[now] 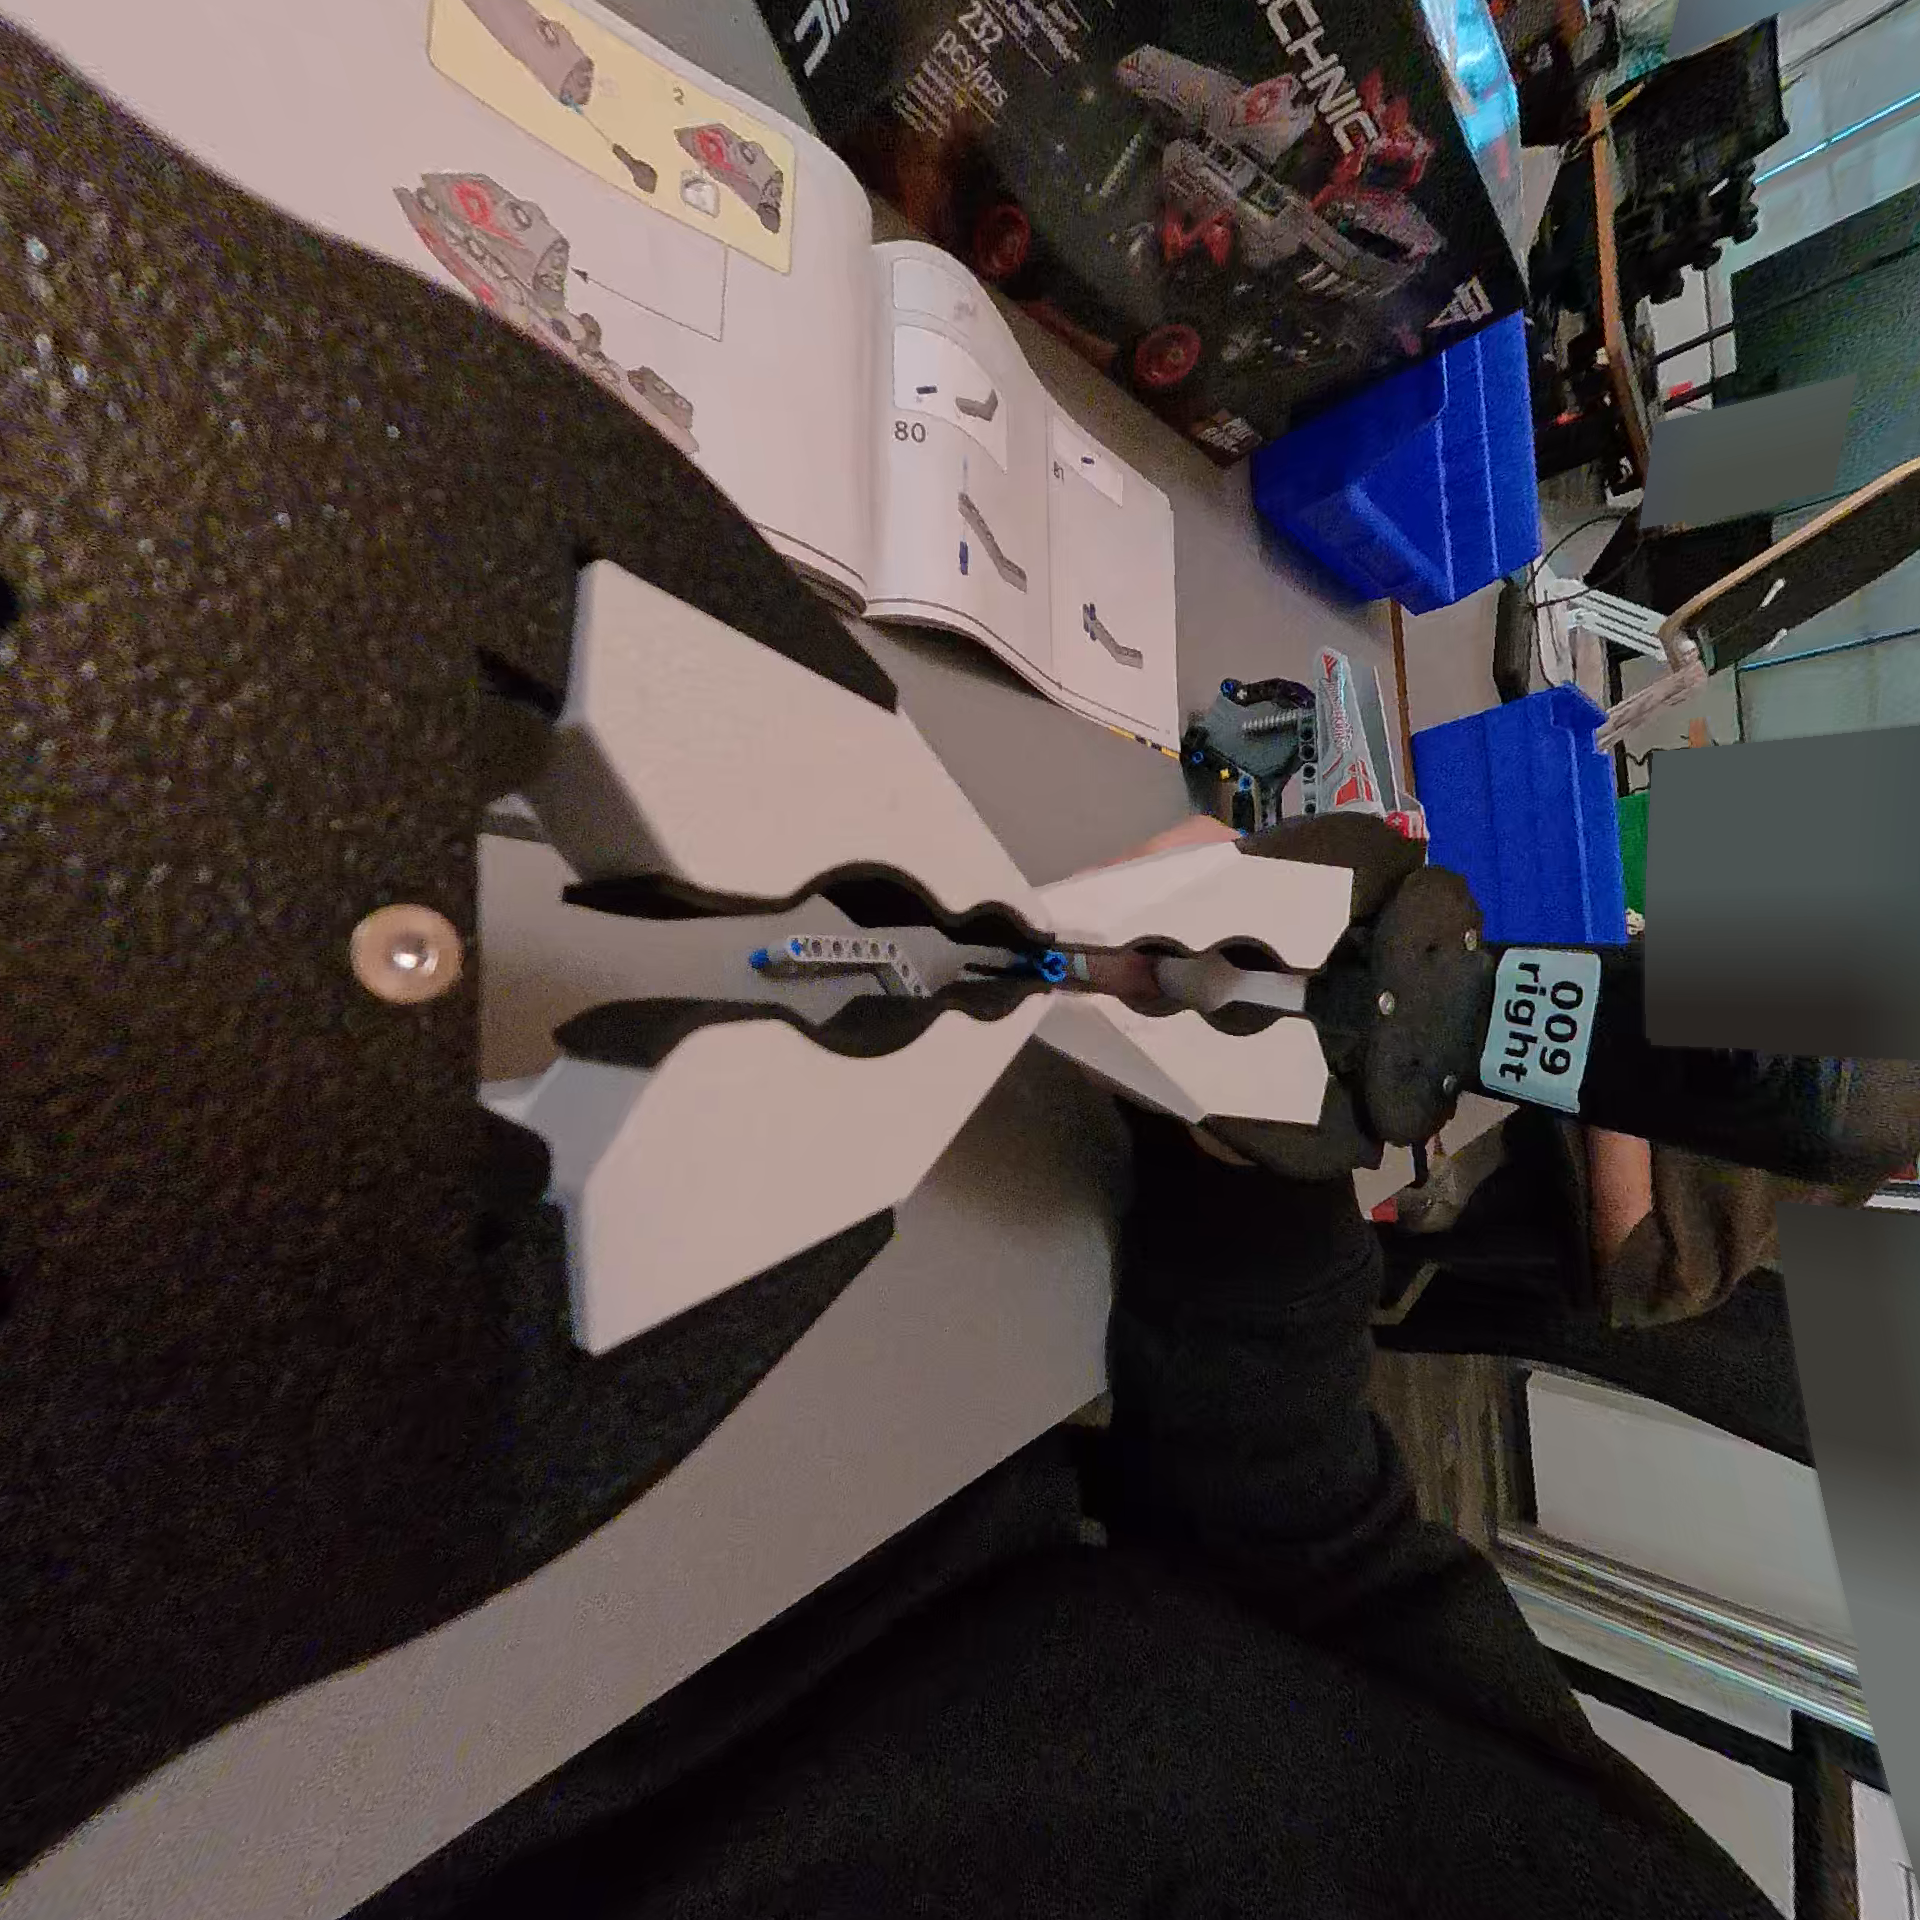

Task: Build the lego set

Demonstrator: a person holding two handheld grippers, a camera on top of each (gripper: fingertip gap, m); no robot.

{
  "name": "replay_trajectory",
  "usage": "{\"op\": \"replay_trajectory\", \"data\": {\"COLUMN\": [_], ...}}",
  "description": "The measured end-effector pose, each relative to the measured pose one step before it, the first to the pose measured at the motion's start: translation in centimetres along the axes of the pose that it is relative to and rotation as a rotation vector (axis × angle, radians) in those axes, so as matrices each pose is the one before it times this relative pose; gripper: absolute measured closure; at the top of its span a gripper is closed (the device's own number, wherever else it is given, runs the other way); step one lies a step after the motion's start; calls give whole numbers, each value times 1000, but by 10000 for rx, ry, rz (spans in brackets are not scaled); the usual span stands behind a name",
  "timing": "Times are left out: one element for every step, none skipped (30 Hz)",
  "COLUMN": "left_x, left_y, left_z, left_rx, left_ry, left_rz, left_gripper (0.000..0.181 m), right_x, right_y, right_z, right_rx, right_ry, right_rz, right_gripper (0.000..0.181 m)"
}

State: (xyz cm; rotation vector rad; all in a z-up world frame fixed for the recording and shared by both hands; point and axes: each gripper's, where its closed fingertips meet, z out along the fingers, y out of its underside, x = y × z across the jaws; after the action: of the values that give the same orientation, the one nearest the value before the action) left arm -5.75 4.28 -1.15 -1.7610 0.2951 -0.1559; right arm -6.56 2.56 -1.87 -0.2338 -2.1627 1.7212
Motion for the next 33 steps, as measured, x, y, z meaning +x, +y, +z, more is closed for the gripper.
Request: {"op": "replay_trajectory", "data": {"left_x": [70,81,-184,-309,-52,37,54,10,-108,17,-168,-297,-171,-285,25,185,-54,-71,21,-13,-62,-118,-101,-2,23,-11,11,34,75,42,-51,36,-50], "left_y": [95,197,272,147,-48,-86,-77,14,208,313,329,252,394,527,534,404,493,586,366,52,39,135,124,132,167,159,163,216,132,-5,21,96,-8], "left_z": [28,24,56,112,151,157,160,173,173,206,224,188,162,151,133,119,92,62,45,10,39,68,83,73,78,80,77,89,113,97,94,70,32], "left_rx": [-82,-176,-258,-184,-57,-36,-8,-39,-125,-199,-162,-48,-89,-139,-144,-103,-216,-334,-207,-26,-35,-89,-73,-66,-103,-113,-127,-167,-107,-12,-35,-77,-14], "left_ry": [72,89,-119,-270,-93,15,84,105,80,216,119,15,116,10,185,247,42,-13,18,-3,0,-31,-18,39,41,-10,3,16,44,19,-14,47,-27], "left_rz": [65,153,365,448,275,29,-92,-118,-191,-383,-447,-429,-430,-377,-291,-222,-150,16,136,89,-18,-18,14,-20,-37,-8,0,3,23,-46,-62,11,10], "left_gripper": [179,179,180,180,180,180,180,180,180,180,180,180,180,180,180,180,180,180,180,180,180,180,180,180,180,180,180,180,180,180,180,179,179], "right_x": [-116,-64,-90,186,347,63,-23,-55,-15,-23,-71,70,242,-31,-276,-143,62,-117,-102,103,44,-70,-102,-130,-57,32,51,55,119,54,60,-12,-160], "right_y": [77,95,182,295,204,76,1,0,74,247,389,551,680,815,855,767,649,465,343,286,418,569,562,91,-39,46,55,-20,-1,-4,-10,-22,-5], "right_z": [4,8,36,35,11,-56,-160,-178,-143,-68,-6,-21,-15,26,100,187,251,309,278,275,274,266,245,122,3,30,64,6,7,13,18,21,49], "right_rx": [1,7,-63,-141,-98,-36,15,48,19,-84,-209,-335,-454,-535,-519,-424,-314,-224,-282,-247,-314,-391,-380,-88,20,-37,-47,8,3,0,1,3,-9], "right_ry": [-113,-93,-126,66,206,24,-80,-111,-69,-45,-63,38,143,-59,-232,-129,13,-91,-92,58,20,-56,-51,-54,-10,20,14,16,57,9,15,-7,-87], "right_rz": [81,106,142,88,-45,-57,1,34,23,-17,-47,-41,20,97,151,124,54,18,15,10,15,0,-27,-51,-41,14,32,27,47,39,25,-24,-78], "right_gripper": [179,179,179,179,179,179,179,179,179,179,178,175,165,157,154,152,151,151,152,153,153,153,154,158,163,168,169,169,166,165,164,164,169]}}
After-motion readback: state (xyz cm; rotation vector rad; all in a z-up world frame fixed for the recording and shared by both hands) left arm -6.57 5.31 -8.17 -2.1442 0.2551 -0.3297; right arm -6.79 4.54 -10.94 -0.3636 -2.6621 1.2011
